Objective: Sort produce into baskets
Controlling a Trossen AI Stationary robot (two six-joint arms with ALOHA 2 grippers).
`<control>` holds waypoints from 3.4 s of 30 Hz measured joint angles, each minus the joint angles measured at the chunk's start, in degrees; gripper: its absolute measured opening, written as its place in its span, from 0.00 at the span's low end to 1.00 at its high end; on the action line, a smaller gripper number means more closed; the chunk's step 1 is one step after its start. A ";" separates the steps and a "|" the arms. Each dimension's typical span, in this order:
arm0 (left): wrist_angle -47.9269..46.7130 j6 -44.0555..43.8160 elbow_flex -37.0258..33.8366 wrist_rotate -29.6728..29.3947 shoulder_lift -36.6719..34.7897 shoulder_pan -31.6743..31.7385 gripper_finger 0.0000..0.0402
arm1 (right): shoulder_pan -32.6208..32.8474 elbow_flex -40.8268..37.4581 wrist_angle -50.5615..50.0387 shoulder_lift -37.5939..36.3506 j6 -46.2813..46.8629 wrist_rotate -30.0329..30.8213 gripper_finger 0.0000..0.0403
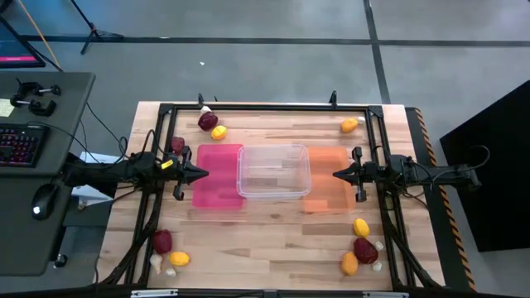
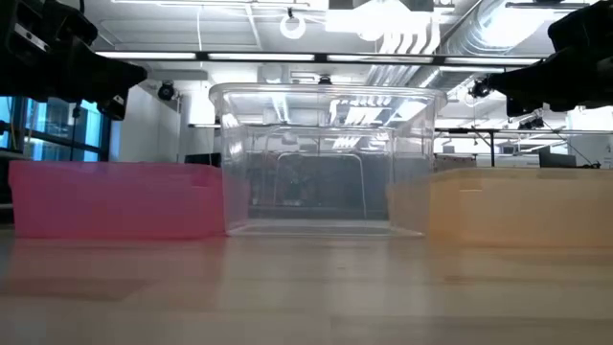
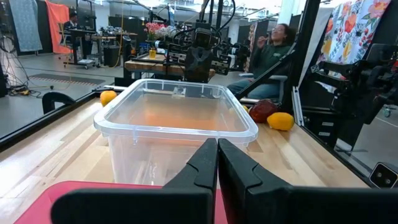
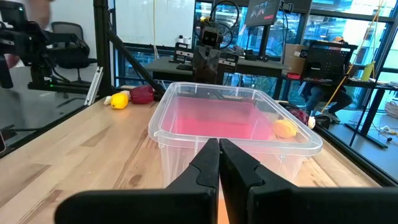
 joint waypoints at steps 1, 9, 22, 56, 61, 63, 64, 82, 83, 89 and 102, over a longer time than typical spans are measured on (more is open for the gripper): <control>0.00 -0.02 0.00 -0.01 0.00 0.01 0.00 | 0.01 -0.01 0.01 0.00 0.00 0.02 0.00; 0.00 0.00 0.00 -0.02 0.00 0.00 0.00 | 0.02 0.00 0.02 0.00 -0.02 0.00 0.00; 31.41 -44.44 1.54 -20.62 8.90 0.11 0.00 | 0.01 -0.02 0.01 0.00 -0.01 0.02 0.00; -72.15 -33.54 53.84 -21.62 64.63 34.33 0.04 | 0.02 0.00 0.01 -0.02 0.00 0.00 0.00; -68.20 -32.36 49.88 -21.41 64.63 34.33 0.16 | 0.00 -0.01 0.00 -0.02 -0.01 0.01 0.00; -66.93 -30.58 48.82 -21.41 64.61 34.35 0.22 | 0.01 0.00 0.00 -0.02 0.00 0.00 0.00; -67.00 -29.93 48.46 -21.36 64.63 34.58 0.25 | 0.00 -0.02 0.00 0.00 0.00 0.00 0.00; -71.28 -29.60 47.98 -17.89 64.61 44.40 0.70 | 0.00 0.00 0.00 -0.02 0.00 0.00 0.00; -71.30 -30.90 47.98 -18.07 64.61 44.41 0.71 | 0.00 -0.01 0.01 -0.01 0.00 0.00 0.00; -68.50 -40.08 44.04 -19.94 64.61 44.34 0.74 | 0.02 -0.01 0.00 -0.02 0.00 0.02 0.00; -53.50 -43.32 34.42 -25.89 64.61 45.15 0.74 | 0.02 -0.01 0.02 -0.02 0.00 0.02 0.00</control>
